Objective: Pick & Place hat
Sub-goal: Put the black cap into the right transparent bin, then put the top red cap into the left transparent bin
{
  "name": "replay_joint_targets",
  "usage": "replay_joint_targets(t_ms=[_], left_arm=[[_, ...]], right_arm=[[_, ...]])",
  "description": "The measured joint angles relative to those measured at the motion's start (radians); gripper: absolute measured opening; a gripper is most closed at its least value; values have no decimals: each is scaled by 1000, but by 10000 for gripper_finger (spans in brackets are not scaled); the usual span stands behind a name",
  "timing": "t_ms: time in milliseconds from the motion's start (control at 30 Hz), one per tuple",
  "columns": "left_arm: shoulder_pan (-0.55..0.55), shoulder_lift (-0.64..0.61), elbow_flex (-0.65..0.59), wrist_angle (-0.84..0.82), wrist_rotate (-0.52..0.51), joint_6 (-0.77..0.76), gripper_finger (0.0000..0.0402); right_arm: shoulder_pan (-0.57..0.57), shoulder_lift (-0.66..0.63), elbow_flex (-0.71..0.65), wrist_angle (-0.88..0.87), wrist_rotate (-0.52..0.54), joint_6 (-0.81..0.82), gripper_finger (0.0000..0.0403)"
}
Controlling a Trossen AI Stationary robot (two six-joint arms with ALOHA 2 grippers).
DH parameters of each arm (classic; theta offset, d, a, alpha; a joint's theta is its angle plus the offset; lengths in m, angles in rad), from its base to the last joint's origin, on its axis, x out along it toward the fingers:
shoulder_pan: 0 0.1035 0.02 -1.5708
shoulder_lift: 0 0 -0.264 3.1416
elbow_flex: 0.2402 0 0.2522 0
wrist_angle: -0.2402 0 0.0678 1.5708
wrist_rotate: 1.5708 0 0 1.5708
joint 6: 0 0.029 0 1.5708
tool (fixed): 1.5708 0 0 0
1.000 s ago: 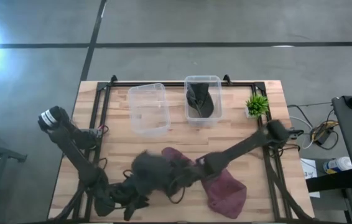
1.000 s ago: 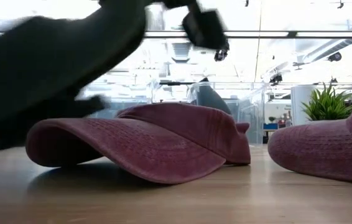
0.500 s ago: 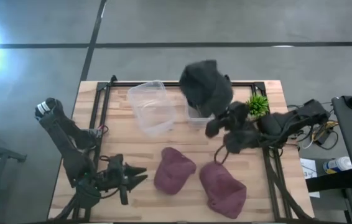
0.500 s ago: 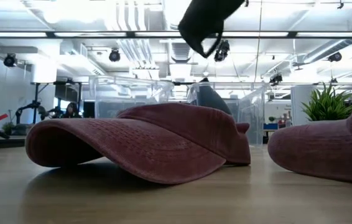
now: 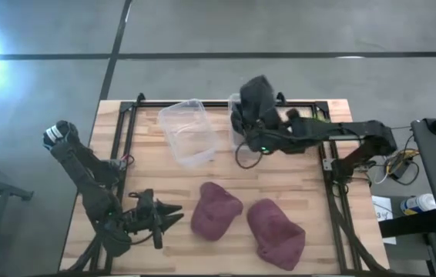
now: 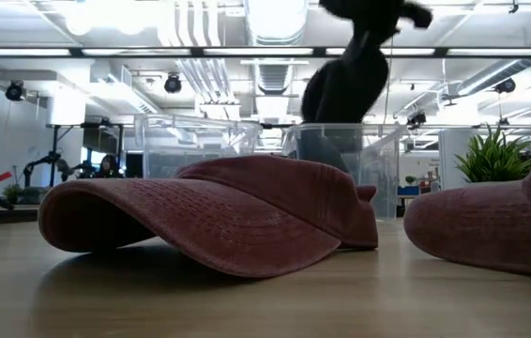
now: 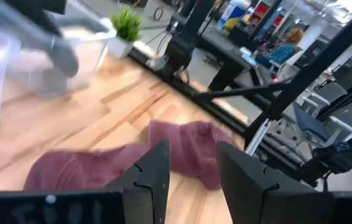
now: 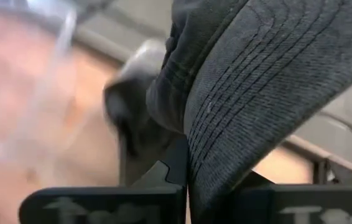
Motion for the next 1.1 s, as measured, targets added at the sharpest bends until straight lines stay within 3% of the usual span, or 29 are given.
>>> replay_joint_targets(t_ms=[233, 433, 767, 1000, 1100], left_arm=[[2, 0, -83, -46, 55, -230, 125], [2, 0, -121, -44, 105, -308, 125], [2, 0, -137, -41, 195, -334, 125], [2, 89, -137, -1, 392, -270, 125], [2, 184, -109, 44, 444, -116, 125]], right_arm=[[-36, 134, -3, 0, -278, -67, 13], [-32, 194, -2, 0, -352, -82, 41], [17, 59, 6, -2, -294, -4, 177], [126, -60, 14, 20, -213, -55, 213], [168, -67, 12, 20, -284, -28, 214]])
